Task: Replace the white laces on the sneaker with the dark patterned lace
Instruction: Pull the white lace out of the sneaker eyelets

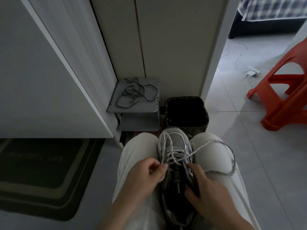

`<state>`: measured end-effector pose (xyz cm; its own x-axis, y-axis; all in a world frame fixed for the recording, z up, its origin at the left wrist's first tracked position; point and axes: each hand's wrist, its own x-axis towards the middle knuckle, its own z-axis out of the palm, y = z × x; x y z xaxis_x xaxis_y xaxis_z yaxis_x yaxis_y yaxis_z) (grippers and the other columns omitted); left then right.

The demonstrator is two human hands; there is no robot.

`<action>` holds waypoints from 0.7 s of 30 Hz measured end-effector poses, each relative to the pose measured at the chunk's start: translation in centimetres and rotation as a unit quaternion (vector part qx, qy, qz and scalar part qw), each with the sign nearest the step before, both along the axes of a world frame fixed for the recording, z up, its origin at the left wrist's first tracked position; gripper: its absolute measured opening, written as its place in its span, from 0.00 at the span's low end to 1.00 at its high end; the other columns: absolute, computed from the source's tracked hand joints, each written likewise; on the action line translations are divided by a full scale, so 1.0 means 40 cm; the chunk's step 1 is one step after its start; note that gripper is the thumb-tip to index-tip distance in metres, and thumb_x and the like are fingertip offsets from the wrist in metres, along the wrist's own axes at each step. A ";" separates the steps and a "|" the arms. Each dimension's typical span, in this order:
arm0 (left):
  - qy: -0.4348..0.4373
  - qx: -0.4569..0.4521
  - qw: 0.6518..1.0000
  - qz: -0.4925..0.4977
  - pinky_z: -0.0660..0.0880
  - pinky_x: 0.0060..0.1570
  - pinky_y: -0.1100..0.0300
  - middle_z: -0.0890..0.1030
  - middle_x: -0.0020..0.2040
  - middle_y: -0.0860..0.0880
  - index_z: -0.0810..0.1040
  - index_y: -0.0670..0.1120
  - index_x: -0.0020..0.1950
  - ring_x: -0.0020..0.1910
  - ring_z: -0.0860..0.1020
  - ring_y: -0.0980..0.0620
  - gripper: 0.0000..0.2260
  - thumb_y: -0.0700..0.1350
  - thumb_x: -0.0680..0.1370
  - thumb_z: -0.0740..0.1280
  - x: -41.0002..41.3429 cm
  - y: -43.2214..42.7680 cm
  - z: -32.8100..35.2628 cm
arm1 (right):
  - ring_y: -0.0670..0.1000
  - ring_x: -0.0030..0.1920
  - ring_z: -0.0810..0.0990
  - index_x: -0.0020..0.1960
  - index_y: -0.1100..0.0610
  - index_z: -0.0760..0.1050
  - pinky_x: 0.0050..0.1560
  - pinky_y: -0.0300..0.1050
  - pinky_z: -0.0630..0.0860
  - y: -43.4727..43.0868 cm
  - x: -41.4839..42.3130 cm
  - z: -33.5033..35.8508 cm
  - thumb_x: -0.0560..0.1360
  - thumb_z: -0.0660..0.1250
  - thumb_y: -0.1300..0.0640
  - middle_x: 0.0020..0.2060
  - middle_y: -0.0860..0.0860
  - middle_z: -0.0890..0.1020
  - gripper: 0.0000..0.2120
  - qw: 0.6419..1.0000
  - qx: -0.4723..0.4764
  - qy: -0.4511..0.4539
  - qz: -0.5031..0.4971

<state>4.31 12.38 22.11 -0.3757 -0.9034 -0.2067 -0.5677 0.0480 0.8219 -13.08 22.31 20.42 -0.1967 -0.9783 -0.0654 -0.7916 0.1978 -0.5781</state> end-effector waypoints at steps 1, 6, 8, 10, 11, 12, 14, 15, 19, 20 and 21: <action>0.015 -0.017 1.000 0.010 0.72 0.34 0.65 0.78 0.31 0.60 0.76 0.52 0.38 0.30 0.75 0.63 0.10 0.56 0.74 0.68 -0.011 0.014 -0.003 | 0.47 0.39 0.80 0.68 0.41 0.56 0.34 0.39 0.69 0.001 0.000 0.000 0.70 0.61 0.42 0.36 0.45 0.77 0.29 1.000 0.002 0.000 0.002; 0.005 -0.062 0.998 0.023 0.71 0.35 0.65 0.77 0.32 0.54 0.75 0.53 0.39 0.33 0.75 0.61 0.06 0.50 0.75 0.68 -0.024 0.016 0.000 | 0.47 0.40 0.80 0.68 0.41 0.55 0.34 0.39 0.69 0.002 0.000 0.006 0.70 0.61 0.41 0.36 0.44 0.76 0.29 1.000 0.015 0.001 0.008; -0.049 -0.109 0.991 0.057 0.71 0.34 0.63 0.75 0.33 0.54 0.74 0.50 0.41 0.33 0.74 0.59 0.06 0.48 0.77 0.66 -0.003 -0.012 0.015 | 0.47 0.40 0.80 0.68 0.41 0.55 0.33 0.39 0.68 0.002 -0.002 0.007 0.70 0.61 0.41 0.35 0.44 0.75 0.29 1.000 0.017 0.000 0.008; -0.086 -0.153 0.977 0.118 0.67 0.32 0.66 0.73 0.35 0.56 0.72 0.50 0.44 0.34 0.72 0.62 0.04 0.48 0.78 0.64 0.046 -0.052 0.041 | 0.47 0.40 0.80 0.68 0.40 0.55 0.33 0.39 0.68 0.004 0.000 0.007 0.71 0.60 0.41 0.36 0.44 0.77 0.28 1.000 0.016 0.001 0.005; -0.111 -0.148 0.974 0.128 0.66 0.32 0.68 0.73 0.36 0.56 0.71 0.49 0.44 0.35 0.72 0.62 0.05 0.48 0.79 0.63 0.078 -0.073 0.052 | 0.47 0.40 0.80 0.68 0.40 0.55 0.34 0.39 0.68 0.004 0.000 0.007 0.71 0.60 0.41 0.37 0.44 0.78 0.28 1.000 0.013 0.003 0.004; -0.150 -0.125 0.975 0.110 0.66 0.32 0.67 0.74 0.36 0.55 0.72 0.48 0.44 0.34 0.73 0.61 0.06 0.49 0.78 0.63 0.109 -0.089 0.059 | 0.47 0.41 0.80 0.68 0.40 0.55 0.34 0.39 0.69 0.004 0.001 0.008 0.71 0.60 0.40 0.37 0.44 0.79 0.28 1.000 0.011 0.003 0.002; -0.237 -0.066 0.969 0.033 0.71 0.37 0.64 0.77 0.41 0.56 0.73 0.52 0.46 0.38 0.75 0.59 0.05 0.52 0.77 0.65 0.152 -0.095 0.064 | 0.46 0.40 0.80 0.67 0.38 0.56 0.36 0.39 0.70 0.004 0.000 0.018 0.70 0.60 0.35 0.35 0.42 0.76 0.28 1.000 0.007 -0.008 0.002; -0.258 -0.043 0.965 0.010 0.72 0.41 0.64 0.77 0.46 0.57 0.74 0.53 0.49 0.43 0.76 0.59 0.07 0.54 0.76 0.66 0.159 -0.088 0.066 | 0.44 0.39 0.80 0.66 0.37 0.58 0.36 0.38 0.71 0.003 -0.001 0.026 0.69 0.58 0.31 0.33 0.40 0.75 0.28 1.000 0.001 -0.015 0.000; -0.194 -0.126 0.970 0.067 0.66 0.56 0.63 0.70 0.65 0.54 0.67 0.52 0.69 0.63 0.69 0.56 0.28 0.58 0.72 0.69 0.121 -0.041 0.054 | 0.41 0.30 0.76 0.54 0.41 0.74 0.32 0.37 0.72 -0.019 -0.025 0.049 0.68 0.54 0.28 0.27 0.42 0.77 0.24 0.995 -0.055 -0.053 -0.065; -0.155 -0.175 0.970 0.065 0.64 0.57 0.64 0.70 0.66 0.53 0.67 0.52 0.69 0.64 0.68 0.56 0.28 0.57 0.72 0.69 0.098 -0.031 0.059 | 0.42 0.30 0.76 0.51 0.42 0.76 0.32 0.37 0.73 -0.030 -0.033 0.054 0.72 0.59 0.34 0.28 0.42 0.78 0.17 0.992 -0.091 -0.042 -0.082; -0.124 -0.212 0.968 0.041 0.63 0.59 0.66 0.70 0.67 0.53 0.69 0.51 0.68 0.65 0.67 0.57 0.26 0.55 0.72 0.70 0.073 -0.024 0.062 | 0.42 0.33 0.77 0.51 0.43 0.77 0.35 0.39 0.76 -0.043 -0.043 0.060 0.75 0.62 0.41 0.32 0.42 0.80 0.10 0.989 -0.126 -0.015 -0.078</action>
<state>7.24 11.41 24.57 -0.2847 -0.9517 0.1154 -0.7611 0.2975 0.5764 -14.78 20.58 22.83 -0.3490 -0.9217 0.1694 -0.7444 0.1629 -0.6475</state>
